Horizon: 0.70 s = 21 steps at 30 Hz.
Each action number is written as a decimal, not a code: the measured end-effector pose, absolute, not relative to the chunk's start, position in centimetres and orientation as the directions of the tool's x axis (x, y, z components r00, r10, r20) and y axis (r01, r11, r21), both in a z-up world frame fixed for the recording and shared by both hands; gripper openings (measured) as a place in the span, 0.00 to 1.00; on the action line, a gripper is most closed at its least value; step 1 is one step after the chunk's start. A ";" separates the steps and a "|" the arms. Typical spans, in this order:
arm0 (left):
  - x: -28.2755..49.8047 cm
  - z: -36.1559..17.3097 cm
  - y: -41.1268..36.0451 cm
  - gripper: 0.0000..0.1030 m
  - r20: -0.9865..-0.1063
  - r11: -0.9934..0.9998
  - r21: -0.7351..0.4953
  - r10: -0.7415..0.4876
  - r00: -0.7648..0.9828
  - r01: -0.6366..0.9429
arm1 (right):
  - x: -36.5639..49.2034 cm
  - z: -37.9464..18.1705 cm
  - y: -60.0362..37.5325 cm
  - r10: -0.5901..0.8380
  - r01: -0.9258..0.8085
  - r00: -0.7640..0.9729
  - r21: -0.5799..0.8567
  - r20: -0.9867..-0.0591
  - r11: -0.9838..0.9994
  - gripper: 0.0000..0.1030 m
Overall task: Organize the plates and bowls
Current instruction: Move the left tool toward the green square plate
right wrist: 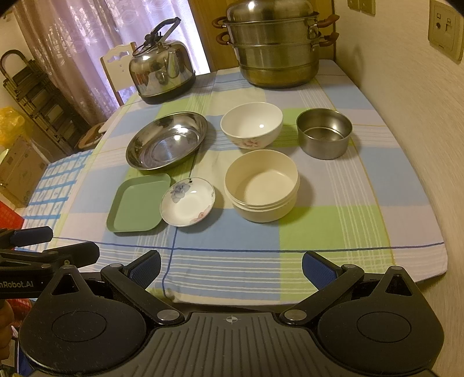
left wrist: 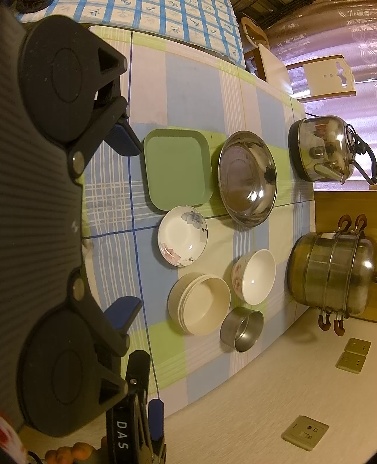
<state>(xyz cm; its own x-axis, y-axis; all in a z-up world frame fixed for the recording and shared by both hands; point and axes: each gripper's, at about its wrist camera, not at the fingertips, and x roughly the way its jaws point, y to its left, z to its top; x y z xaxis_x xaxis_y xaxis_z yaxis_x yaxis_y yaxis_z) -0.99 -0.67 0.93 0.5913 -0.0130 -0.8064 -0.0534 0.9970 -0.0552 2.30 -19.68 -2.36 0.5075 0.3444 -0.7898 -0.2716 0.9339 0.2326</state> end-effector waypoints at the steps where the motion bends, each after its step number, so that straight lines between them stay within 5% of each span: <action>1: -1.0 1.0 -0.8 1.00 -0.807 0.997 -0.054 -0.011 0.591 -0.055 | 2.3 -2.3 -19.7 0.345 -0.273 0.507 0.233 -0.790 0.933 1.00; 21: -1.6 -0.6 0.4 1.00 -0.819 0.971 0.014 0.147 0.554 -0.237 | 4.2 -4.6 -20.6 0.475 -0.417 0.435 0.296 -0.765 0.859 1.00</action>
<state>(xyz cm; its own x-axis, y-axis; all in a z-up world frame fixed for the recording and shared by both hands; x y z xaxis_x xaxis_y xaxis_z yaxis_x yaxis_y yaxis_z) -1.60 0.43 -0.57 0.5543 0.1472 -0.8192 -0.2372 0.9714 0.0141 4.22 -20.62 -4.57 0.4352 0.4751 -0.7648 -0.4170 0.8592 0.2964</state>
